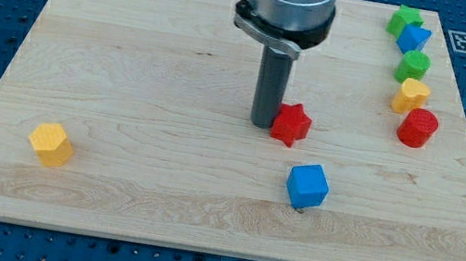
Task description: Move red star towards red circle
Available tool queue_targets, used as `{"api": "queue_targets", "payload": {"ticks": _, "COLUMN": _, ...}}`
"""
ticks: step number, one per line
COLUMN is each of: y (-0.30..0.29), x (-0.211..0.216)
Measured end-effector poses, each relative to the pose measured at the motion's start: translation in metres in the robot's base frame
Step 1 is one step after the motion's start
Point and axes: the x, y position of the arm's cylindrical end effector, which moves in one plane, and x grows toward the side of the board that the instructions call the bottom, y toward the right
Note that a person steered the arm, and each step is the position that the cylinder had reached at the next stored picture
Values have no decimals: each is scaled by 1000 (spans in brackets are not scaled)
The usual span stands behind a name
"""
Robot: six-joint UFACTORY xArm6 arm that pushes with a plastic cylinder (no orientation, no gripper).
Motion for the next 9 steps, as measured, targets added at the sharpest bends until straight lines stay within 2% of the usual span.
{"api": "queue_targets", "payload": {"ticks": 5, "y": 83, "x": 16}}
{"api": "queue_targets", "payload": {"ticks": 7, "y": 86, "x": 38}}
{"api": "queue_targets", "payload": {"ticks": 9, "y": 94, "x": 33}}
